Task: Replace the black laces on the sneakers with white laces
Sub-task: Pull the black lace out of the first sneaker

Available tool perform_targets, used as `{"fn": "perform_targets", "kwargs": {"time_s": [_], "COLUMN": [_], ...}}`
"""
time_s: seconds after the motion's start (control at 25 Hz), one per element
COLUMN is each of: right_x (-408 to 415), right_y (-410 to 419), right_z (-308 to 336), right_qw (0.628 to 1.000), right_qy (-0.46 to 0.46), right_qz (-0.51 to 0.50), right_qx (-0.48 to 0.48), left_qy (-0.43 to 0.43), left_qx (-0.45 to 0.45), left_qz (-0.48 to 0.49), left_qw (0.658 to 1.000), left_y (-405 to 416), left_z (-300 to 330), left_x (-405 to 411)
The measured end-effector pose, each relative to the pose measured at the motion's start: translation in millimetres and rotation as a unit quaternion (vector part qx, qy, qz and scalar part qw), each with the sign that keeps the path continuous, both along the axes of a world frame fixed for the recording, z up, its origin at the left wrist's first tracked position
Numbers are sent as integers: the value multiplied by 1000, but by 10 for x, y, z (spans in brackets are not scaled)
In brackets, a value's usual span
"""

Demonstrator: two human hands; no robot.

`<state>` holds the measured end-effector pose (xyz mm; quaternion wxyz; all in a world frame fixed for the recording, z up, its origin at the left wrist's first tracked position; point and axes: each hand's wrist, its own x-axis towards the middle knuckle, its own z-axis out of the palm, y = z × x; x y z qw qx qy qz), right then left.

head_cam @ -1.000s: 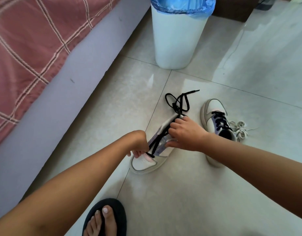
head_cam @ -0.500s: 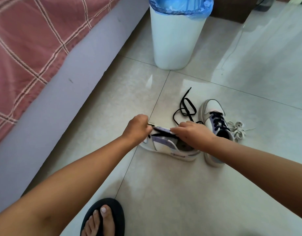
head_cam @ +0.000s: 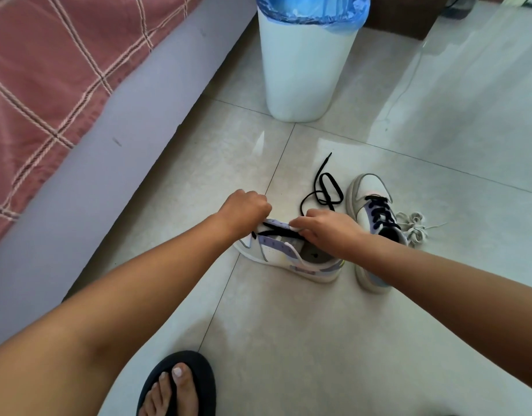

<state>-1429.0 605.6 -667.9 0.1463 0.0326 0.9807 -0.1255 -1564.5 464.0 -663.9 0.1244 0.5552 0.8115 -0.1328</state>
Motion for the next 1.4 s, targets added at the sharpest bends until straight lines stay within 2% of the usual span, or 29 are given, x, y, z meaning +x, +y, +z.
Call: {"fn": "perform_targets", "kwargs": {"time_s": [0.12,0.2,0.28,0.32,0.4,0.48,0.56,0.68,0.84,0.92,0.96,1.04,1.12,1.2,1.24,1.28,1.36,1.4], "right_x": [32,69,80,65,15,-31,-37,-41,-64,-65,-57,-32,-20,-61,-105,-144,-191,-205], "right_y": [19,47,52,41,-1,-22,-10,8,22,29,27,15,-8,-29,-43,-53,-53,-40], "right_z": [7,14,25,25,19,8,2,25,44,43,44,47,45,64,59,49,40,44], "right_qw": [1000,1000,1000,999,1000,1000,999,998,997,998,998,998,998,999,999,998,997,997], "right_qy": [-3,2,-8,-15,-26,-27,-26,-22,-17,-17,-20,-27,-31,-29,-26,-23,-14,-18], "right_qz": [14,4,-10,-12,0,10,23,52,58,46,42,47,45,29,38,54,76,75], "right_qx": [5,-12,-28,-27,-8,3,15,42,46,35,31,24,6,-6,-2,5,9,3], "left_qy": [82,94,63,40,-7,-74,-141,-42,92,141,153,156,124,39,8,-19,-102,-173], "left_qx": [-20,18,36,24,5,45,42,-46,-100,-95,-92,-77,-117,-191,-202,-178,-68,-33], "left_qz": [-52,53,221,276,321,286,171,-51,-173,-174,-127,58,253,368,371,346,231,182], "left_qw": [995,994,973,960,947,954,974,997,975,970,976,983,952,909,906,921,965,967], "left_y": [80,18,-85,-115,-118,-102,-74,-10,71,54,27,-43,-159,-239,-246,-223,-131,-104], "left_z": [88,58,-43,-90,-102,-63,-36,-44,59,95,130,169,224,212,186,163,105,116], "left_x": [-37,-87,-55,-18,-6,-103,-189,-200,-150,-114,-117,-261,-441,-513,-519,-510,-474,-429]}}
